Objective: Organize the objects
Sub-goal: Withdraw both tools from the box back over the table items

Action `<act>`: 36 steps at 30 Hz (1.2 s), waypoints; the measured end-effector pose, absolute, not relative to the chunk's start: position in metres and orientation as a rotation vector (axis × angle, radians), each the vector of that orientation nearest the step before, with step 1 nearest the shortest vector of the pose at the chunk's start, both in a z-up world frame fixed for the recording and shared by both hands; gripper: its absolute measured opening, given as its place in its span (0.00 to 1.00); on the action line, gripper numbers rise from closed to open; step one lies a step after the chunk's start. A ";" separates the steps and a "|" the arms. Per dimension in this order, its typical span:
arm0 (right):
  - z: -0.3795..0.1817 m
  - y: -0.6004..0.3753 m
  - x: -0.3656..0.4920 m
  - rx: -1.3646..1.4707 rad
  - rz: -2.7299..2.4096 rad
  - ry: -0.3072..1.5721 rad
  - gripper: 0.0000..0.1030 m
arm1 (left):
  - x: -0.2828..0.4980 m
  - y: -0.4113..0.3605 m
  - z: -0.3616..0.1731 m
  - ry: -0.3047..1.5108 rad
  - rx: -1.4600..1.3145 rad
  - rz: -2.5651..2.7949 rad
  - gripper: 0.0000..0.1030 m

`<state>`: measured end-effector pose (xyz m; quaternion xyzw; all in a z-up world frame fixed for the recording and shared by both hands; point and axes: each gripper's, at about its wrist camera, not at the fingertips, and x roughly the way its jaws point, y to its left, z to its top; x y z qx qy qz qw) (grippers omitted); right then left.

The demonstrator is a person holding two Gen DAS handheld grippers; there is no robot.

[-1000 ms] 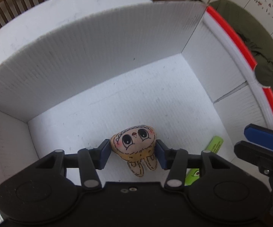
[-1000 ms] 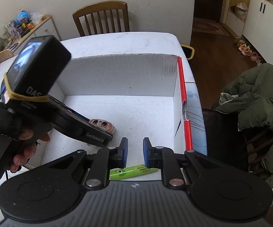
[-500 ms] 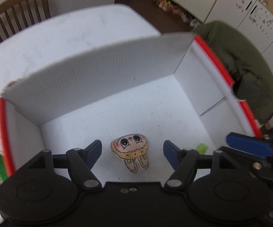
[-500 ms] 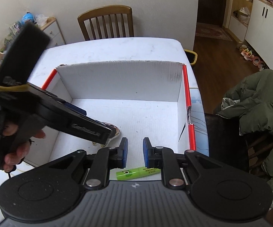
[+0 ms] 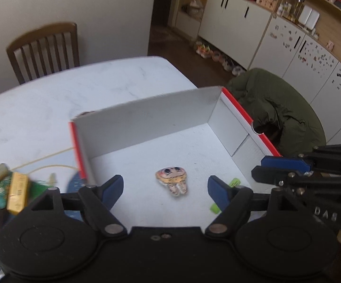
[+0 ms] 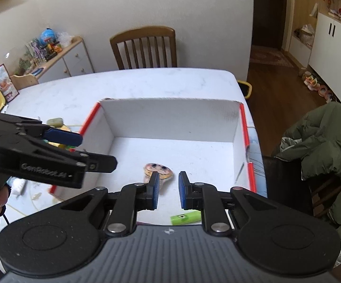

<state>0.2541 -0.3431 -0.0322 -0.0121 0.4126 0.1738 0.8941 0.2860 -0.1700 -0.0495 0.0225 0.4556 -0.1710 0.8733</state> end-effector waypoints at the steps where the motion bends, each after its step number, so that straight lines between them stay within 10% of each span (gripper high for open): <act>1: -0.030 -0.340 0.251 -0.029 0.360 0.848 0.16 | 0.281 -0.165 -0.047 0.940 0.048 -0.350 0.78; 18: -0.012 -0.240 0.201 -0.003 0.425 0.770 0.18 | 0.205 -0.048 -0.019 0.792 0.067 -0.286 0.88; 36: -0.022 -0.127 0.163 0.004 0.443 0.781 0.62 | 0.163 0.113 -0.041 0.788 0.013 -0.135 0.99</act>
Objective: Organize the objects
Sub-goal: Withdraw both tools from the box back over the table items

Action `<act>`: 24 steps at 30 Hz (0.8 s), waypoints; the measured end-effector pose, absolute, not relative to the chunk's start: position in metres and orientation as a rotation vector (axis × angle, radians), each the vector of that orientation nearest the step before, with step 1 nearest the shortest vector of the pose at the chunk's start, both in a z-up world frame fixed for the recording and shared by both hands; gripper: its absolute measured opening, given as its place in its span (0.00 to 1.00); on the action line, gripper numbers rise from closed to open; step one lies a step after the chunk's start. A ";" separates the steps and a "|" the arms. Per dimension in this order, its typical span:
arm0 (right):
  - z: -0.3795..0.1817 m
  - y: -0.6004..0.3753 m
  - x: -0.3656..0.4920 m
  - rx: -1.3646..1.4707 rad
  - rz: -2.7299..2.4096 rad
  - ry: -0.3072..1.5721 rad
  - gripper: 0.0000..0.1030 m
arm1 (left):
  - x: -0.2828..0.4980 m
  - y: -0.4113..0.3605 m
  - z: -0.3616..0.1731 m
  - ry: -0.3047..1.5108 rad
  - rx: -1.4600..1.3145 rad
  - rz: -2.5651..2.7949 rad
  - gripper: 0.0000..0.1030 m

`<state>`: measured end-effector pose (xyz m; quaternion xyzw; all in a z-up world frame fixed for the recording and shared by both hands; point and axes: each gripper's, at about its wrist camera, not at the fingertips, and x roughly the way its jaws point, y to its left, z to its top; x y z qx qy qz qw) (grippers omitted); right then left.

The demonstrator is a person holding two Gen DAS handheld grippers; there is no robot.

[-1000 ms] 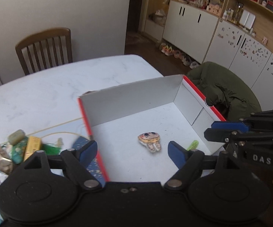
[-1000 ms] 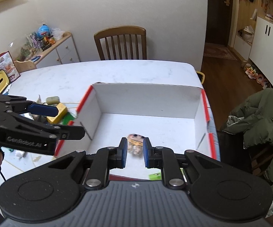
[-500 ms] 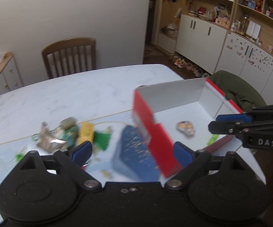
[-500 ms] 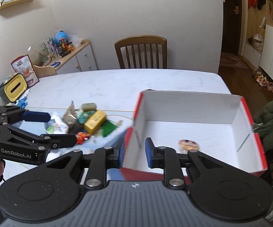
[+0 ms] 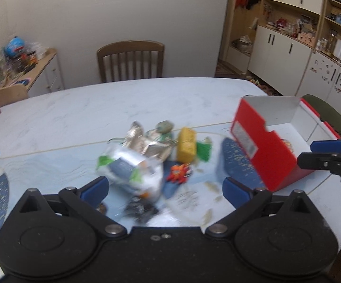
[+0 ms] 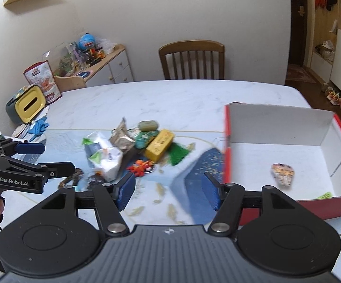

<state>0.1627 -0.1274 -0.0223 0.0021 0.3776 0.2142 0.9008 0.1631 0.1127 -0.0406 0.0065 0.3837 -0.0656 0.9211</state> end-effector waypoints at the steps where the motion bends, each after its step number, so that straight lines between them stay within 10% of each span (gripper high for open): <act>1: -0.023 -0.121 0.162 0.000 0.446 0.781 0.66 | 0.162 0.119 -0.042 0.792 0.009 -0.129 0.99; 24: -0.090 -0.003 0.170 -0.183 0.621 0.881 0.79 | 0.187 0.233 -0.120 0.965 -0.149 -0.027 0.99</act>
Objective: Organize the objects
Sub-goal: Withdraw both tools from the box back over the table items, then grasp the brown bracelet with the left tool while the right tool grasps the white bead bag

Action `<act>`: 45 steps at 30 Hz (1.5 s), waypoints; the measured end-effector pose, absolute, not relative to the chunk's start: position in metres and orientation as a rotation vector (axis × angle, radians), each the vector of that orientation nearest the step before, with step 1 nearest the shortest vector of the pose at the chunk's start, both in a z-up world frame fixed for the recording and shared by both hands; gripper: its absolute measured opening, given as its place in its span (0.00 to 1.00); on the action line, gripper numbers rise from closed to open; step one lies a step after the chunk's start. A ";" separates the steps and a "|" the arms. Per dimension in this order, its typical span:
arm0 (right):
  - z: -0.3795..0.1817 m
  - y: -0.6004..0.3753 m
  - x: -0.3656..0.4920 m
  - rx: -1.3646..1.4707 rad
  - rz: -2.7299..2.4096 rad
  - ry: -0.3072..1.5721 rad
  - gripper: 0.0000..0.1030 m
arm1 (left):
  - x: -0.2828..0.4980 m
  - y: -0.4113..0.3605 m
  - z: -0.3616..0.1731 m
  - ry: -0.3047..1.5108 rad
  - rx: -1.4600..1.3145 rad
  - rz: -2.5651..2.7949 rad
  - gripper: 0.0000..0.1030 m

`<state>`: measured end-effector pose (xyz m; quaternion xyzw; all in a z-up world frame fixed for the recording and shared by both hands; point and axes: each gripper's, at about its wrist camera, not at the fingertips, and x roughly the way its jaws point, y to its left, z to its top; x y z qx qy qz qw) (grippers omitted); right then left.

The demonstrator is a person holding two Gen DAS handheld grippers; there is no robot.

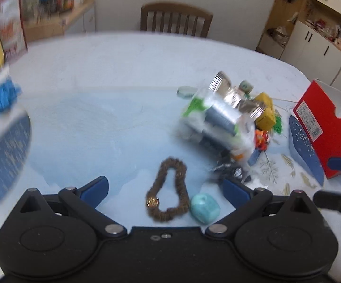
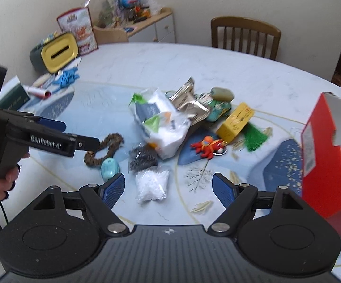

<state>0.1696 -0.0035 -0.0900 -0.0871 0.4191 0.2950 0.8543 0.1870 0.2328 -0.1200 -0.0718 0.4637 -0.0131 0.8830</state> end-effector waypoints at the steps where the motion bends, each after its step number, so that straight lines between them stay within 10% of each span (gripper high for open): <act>1: -0.093 0.000 0.170 -0.193 0.625 0.885 0.79 | 0.189 0.237 -0.124 0.974 -0.171 -0.023 0.99; 29: -0.144 0.041 0.194 -0.232 0.610 0.982 0.75 | 0.214 0.237 -0.163 0.994 0.024 -0.006 0.77; 45: -0.150 0.049 0.195 -0.240 0.637 0.998 0.50 | 0.214 0.222 -0.160 0.957 0.030 -0.080 0.25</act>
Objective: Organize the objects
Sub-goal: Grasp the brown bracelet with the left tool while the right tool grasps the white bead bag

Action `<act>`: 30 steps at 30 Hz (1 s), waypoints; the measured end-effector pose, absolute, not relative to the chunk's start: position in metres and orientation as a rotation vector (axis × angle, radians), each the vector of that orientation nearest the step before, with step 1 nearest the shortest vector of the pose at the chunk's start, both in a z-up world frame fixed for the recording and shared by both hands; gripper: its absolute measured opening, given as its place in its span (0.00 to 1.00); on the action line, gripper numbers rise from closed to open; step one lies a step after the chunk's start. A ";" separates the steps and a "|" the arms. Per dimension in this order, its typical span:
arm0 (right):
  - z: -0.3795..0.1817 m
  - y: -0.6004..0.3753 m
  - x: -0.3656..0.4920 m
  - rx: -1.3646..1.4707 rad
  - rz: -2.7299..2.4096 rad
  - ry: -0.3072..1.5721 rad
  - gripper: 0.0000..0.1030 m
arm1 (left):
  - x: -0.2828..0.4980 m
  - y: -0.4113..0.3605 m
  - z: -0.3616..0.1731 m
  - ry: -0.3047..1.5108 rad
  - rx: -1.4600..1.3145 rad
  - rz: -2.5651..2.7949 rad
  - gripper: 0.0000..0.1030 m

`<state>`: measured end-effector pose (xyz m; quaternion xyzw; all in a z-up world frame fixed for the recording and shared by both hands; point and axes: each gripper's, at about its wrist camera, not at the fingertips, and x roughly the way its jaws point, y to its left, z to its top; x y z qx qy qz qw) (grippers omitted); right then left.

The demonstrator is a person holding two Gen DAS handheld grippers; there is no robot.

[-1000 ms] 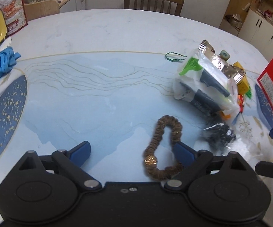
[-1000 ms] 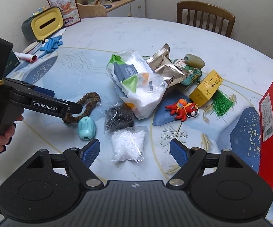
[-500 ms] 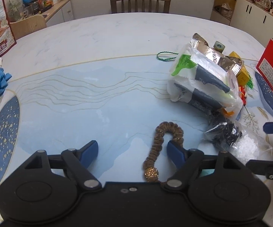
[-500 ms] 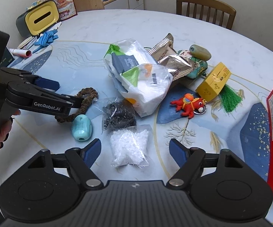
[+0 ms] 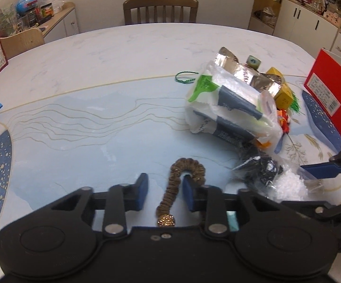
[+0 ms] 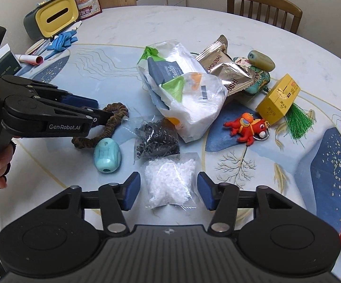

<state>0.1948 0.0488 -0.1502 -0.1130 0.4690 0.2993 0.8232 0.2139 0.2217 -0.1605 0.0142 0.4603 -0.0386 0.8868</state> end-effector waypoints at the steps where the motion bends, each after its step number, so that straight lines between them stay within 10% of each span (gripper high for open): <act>1: -0.150 0.049 0.195 -0.241 0.636 0.999 0.46 | 0.213 0.221 -0.160 0.958 0.035 -0.081 0.24; 7: -0.150 0.047 0.195 -0.231 0.638 1.003 0.38 | 0.213 0.220 -0.159 0.968 0.011 -0.090 0.08; 30: -0.089 -0.014 0.179 -0.107 0.627 0.924 0.34 | 0.192 0.212 -0.108 0.978 -0.102 -0.095 0.06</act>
